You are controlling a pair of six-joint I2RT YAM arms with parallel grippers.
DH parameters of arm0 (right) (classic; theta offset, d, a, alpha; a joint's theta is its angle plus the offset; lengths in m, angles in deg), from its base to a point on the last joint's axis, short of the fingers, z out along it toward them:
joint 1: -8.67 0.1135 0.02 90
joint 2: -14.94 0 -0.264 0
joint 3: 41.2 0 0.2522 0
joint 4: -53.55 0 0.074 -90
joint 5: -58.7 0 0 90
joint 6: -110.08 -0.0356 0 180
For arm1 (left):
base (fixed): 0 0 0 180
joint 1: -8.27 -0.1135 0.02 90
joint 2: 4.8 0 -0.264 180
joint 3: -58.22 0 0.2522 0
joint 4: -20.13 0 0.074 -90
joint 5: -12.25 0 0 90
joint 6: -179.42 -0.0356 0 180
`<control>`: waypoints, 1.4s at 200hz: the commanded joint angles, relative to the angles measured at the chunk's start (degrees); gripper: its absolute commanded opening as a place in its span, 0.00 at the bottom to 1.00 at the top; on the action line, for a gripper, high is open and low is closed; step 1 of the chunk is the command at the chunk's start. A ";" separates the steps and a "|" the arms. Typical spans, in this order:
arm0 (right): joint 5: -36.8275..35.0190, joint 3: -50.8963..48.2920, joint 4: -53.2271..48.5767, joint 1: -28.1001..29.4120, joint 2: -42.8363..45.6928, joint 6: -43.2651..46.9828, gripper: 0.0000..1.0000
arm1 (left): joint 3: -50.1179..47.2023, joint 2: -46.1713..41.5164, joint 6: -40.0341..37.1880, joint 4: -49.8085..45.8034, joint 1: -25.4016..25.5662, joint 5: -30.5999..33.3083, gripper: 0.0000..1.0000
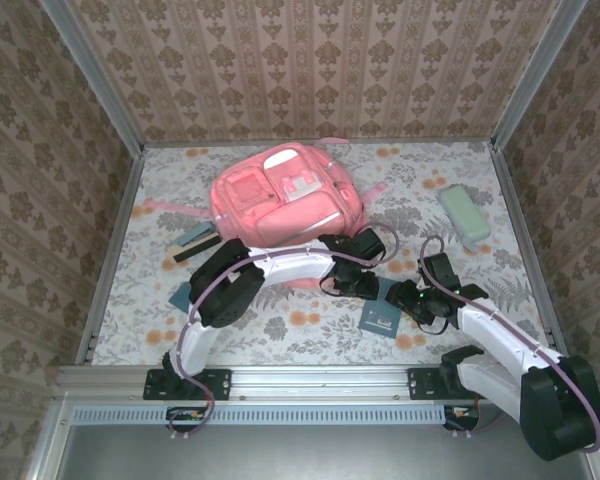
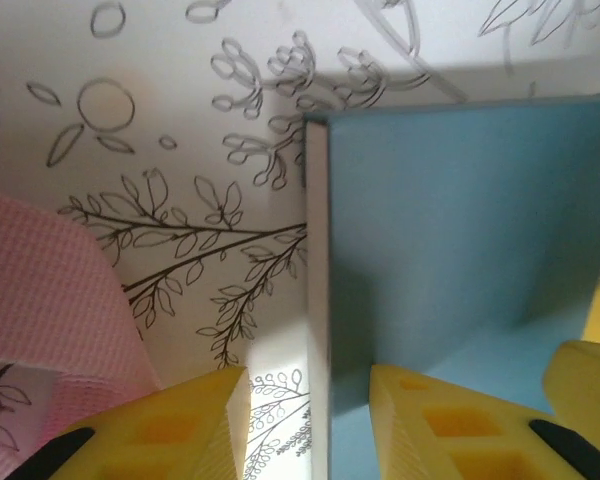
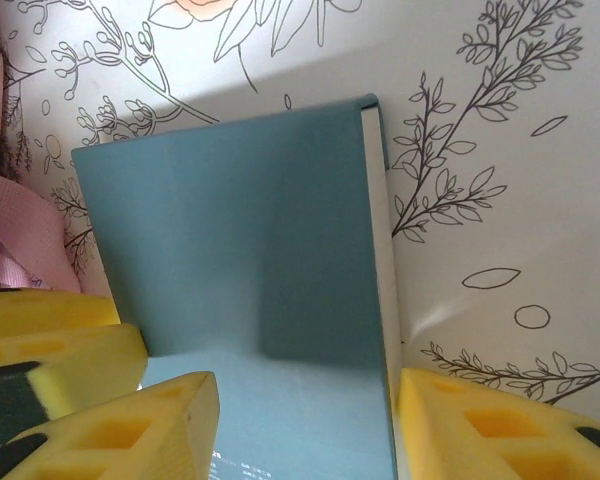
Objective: Pack the student bag
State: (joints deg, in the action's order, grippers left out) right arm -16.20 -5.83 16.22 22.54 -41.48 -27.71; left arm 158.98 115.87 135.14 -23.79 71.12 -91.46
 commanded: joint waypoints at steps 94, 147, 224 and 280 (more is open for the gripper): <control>12.39 -2.26 11.09 -0.25 -4.47 2.30 0.55 | -11.38 -0.74 4.93 14.01 -3.25 -9.05 0.16; 20.80 -2.92 17.80 -0.32 -1.83 1.03 0.55 | -14.68 -0.26 5.14 18.83 -4.55 -12.46 0.10; 24.11 -4.29 23.54 -2.52 5.02 -6.25 0.54 | -16.94 -0.55 6.23 22.46 -5.62 -15.11 0.10; 20.79 -2.94 16.82 -3.07 6.05 -3.57 0.51 | -16.78 -0.69 5.83 22.24 -5.81 -15.15 0.10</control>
State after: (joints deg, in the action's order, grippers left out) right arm -0.84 -11.16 29.25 18.78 -36.85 -32.48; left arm 144.36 112.43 139.88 -0.44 64.00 -105.87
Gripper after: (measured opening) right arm 0.517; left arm 0.102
